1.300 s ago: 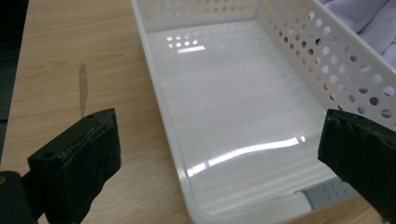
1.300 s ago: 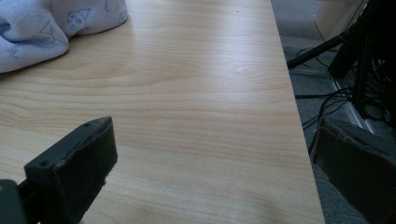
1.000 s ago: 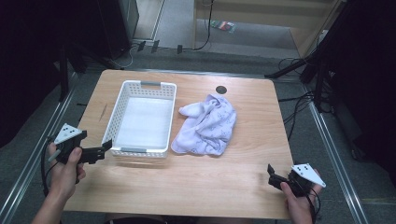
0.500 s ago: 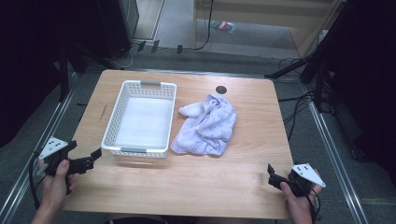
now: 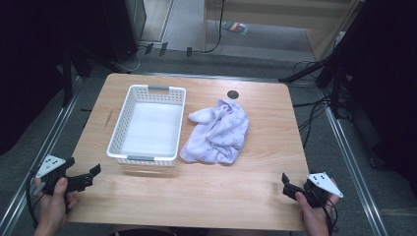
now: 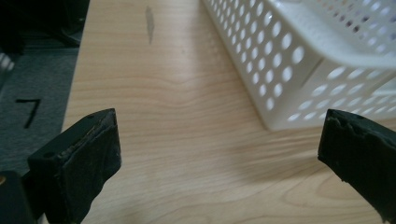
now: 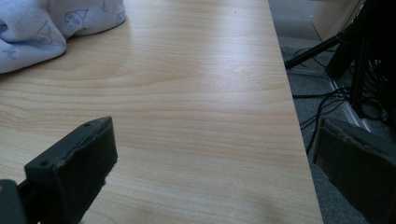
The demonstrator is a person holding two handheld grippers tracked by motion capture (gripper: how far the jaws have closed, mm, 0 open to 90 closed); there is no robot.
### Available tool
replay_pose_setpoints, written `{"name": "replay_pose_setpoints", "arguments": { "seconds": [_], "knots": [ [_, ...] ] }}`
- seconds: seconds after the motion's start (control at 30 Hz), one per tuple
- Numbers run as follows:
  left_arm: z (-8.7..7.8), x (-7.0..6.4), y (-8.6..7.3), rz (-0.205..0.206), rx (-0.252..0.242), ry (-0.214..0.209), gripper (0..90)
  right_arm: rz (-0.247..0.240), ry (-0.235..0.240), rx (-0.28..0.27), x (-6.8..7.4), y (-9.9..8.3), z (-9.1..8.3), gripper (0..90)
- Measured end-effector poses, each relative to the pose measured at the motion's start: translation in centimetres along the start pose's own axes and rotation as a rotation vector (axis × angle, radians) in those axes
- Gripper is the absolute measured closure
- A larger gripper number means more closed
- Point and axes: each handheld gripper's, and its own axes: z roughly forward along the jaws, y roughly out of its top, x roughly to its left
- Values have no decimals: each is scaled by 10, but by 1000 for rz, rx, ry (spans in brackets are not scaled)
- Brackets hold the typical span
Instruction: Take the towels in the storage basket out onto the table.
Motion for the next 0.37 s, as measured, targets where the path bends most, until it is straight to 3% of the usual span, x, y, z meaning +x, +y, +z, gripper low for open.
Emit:
{"name": "replay_pose_setpoints", "arguments": {
  "seconds": [0.07, 0.13, 0.37],
  "knots": [
    [5, -1, -7, 36, 35, 24, 0, -2, -3, -4, 0, 0, 0, 0],
    [5, -4, -6, 51, 26, 29, 0, 1, 0, -4, -1, 0, 0, 0],
    [8, -3, -7, 43, 22, 25, 0, 1, 2, -1, -1, 0, 0, 1]
  ]
}}
